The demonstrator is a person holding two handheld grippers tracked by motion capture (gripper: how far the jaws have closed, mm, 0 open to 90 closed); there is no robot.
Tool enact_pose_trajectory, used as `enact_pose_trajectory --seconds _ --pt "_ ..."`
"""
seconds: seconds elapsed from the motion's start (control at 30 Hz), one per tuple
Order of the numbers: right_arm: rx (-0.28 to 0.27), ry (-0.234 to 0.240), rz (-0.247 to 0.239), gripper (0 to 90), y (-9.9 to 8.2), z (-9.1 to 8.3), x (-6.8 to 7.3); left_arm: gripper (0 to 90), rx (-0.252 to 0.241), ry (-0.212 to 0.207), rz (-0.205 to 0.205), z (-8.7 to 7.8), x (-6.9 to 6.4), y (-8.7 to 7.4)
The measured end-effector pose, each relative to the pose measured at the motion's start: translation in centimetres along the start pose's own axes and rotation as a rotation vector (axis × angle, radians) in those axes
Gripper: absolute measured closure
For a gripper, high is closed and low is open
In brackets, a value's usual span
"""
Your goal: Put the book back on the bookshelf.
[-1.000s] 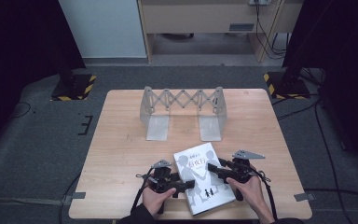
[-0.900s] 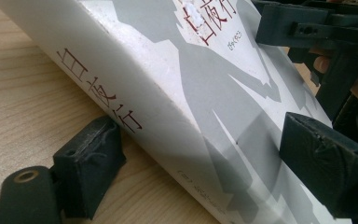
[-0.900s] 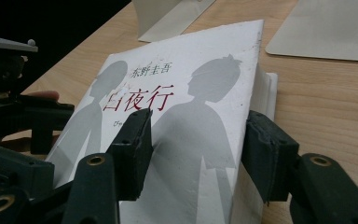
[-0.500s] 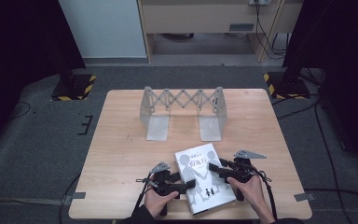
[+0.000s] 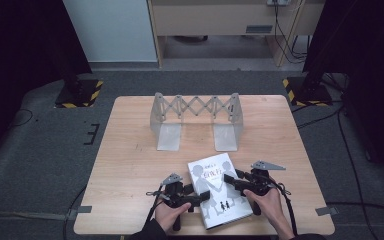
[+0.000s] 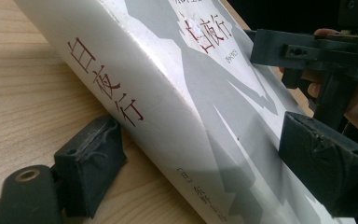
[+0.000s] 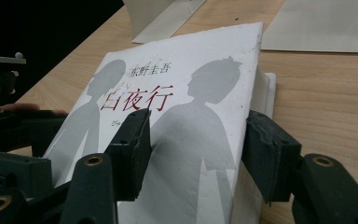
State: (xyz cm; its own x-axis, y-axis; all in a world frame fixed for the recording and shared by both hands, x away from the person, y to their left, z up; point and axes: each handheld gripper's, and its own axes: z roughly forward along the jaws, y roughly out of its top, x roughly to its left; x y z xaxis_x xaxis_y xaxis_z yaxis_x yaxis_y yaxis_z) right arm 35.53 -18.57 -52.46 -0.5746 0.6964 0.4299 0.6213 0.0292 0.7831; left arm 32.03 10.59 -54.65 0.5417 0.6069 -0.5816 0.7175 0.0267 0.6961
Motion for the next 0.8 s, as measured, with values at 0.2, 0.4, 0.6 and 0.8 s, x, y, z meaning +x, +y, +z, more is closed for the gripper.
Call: enact_pose_trajectory --seconds 0.2,0.4,0.6,0.8 --pt "-0.017 0.002 -0.025 50.3 0.38 -0.36 0.40 14.2 0.040 0.000 -0.011 -0.23 0.02 0.46" --pt "-0.084 0.037 -0.013 58.5 0.79 -0.96 0.66 14.2 0.035 -0.015 -0.021 -0.52 0.11 0.71" --pt "-0.041 0.009 -0.017 54.0 0.54 -0.40 0.48 14.7 0.044 -0.003 -0.021 -0.28 0.25 0.61" --pt "0.004 -0.002 -0.010 45.3 0.24 -0.06 0.05 14.4 0.013 0.020 -0.012 -0.05 -0.06 0.25"
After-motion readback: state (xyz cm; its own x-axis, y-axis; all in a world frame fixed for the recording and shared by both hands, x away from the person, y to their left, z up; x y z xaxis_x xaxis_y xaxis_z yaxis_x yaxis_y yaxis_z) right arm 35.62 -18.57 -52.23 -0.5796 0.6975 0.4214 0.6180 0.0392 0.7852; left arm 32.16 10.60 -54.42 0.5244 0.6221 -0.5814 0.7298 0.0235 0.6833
